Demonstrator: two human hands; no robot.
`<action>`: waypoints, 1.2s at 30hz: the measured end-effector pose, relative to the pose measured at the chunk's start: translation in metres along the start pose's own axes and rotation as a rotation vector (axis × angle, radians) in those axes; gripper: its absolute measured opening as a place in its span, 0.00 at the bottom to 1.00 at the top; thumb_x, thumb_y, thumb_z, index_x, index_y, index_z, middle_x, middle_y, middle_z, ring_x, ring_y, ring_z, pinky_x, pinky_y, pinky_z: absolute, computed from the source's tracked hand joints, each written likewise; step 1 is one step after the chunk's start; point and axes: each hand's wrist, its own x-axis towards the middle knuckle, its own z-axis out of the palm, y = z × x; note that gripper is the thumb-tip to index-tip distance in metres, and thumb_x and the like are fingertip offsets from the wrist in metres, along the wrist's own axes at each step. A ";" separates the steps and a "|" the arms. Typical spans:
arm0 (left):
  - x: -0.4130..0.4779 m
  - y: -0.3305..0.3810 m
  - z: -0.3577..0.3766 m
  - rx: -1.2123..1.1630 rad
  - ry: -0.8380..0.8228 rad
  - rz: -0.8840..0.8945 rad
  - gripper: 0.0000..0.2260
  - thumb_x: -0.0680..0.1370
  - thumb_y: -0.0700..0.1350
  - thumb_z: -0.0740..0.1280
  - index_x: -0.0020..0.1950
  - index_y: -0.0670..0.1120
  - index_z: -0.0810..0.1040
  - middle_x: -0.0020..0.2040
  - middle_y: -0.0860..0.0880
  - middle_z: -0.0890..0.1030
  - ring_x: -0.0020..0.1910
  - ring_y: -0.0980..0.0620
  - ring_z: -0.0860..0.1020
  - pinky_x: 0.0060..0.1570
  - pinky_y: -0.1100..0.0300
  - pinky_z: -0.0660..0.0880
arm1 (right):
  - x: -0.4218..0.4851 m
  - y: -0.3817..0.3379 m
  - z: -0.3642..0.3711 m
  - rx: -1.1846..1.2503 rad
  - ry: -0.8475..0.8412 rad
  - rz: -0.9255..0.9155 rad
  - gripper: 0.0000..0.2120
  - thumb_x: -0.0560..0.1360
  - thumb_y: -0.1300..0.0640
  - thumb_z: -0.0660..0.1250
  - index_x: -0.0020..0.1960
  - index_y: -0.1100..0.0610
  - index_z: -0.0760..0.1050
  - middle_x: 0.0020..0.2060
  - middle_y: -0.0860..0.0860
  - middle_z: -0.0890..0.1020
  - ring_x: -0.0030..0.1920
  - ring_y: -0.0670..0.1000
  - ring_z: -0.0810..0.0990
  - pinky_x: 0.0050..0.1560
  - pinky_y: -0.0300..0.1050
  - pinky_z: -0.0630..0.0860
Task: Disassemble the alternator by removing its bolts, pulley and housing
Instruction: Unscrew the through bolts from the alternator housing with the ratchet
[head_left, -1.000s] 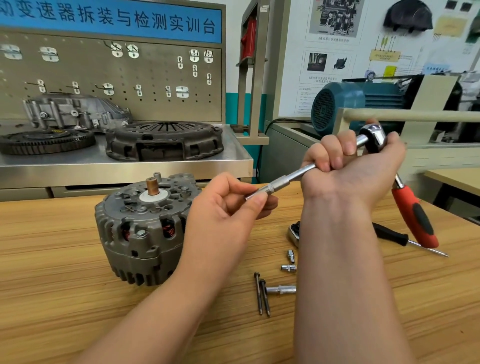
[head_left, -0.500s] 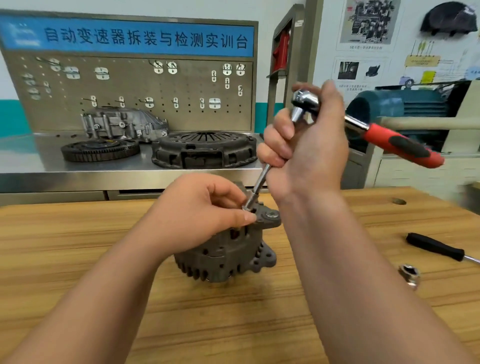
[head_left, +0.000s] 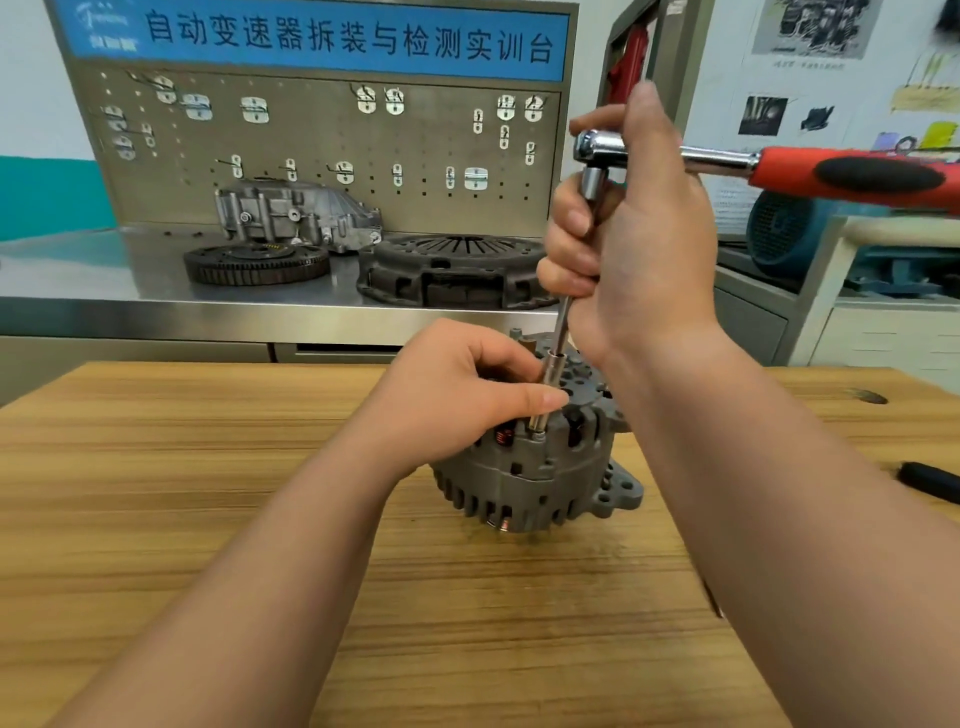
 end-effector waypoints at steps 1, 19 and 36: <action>0.001 -0.001 0.000 -0.010 0.000 -0.009 0.08 0.67 0.45 0.77 0.32 0.56 0.83 0.30 0.55 0.82 0.30 0.58 0.78 0.31 0.67 0.75 | 0.000 0.000 0.000 -0.014 -0.002 -0.001 0.14 0.84 0.49 0.54 0.46 0.56 0.70 0.24 0.50 0.63 0.22 0.47 0.56 0.23 0.37 0.54; 0.001 -0.006 -0.007 -0.016 -0.077 -0.019 0.04 0.69 0.43 0.75 0.43 0.46 0.85 0.41 0.41 0.85 0.38 0.46 0.81 0.48 0.43 0.79 | -0.009 0.009 0.023 -0.244 -0.023 -0.239 0.11 0.83 0.59 0.56 0.42 0.58 0.68 0.27 0.51 0.62 0.25 0.46 0.60 0.25 0.34 0.59; 0.003 -0.018 -0.009 -0.150 -0.177 0.030 0.05 0.66 0.53 0.73 0.37 0.53 0.83 0.33 0.55 0.81 0.33 0.57 0.77 0.36 0.64 0.74 | -0.002 0.009 0.006 -0.041 -0.067 0.058 0.18 0.83 0.47 0.50 0.48 0.57 0.72 0.25 0.52 0.65 0.23 0.49 0.57 0.25 0.37 0.53</action>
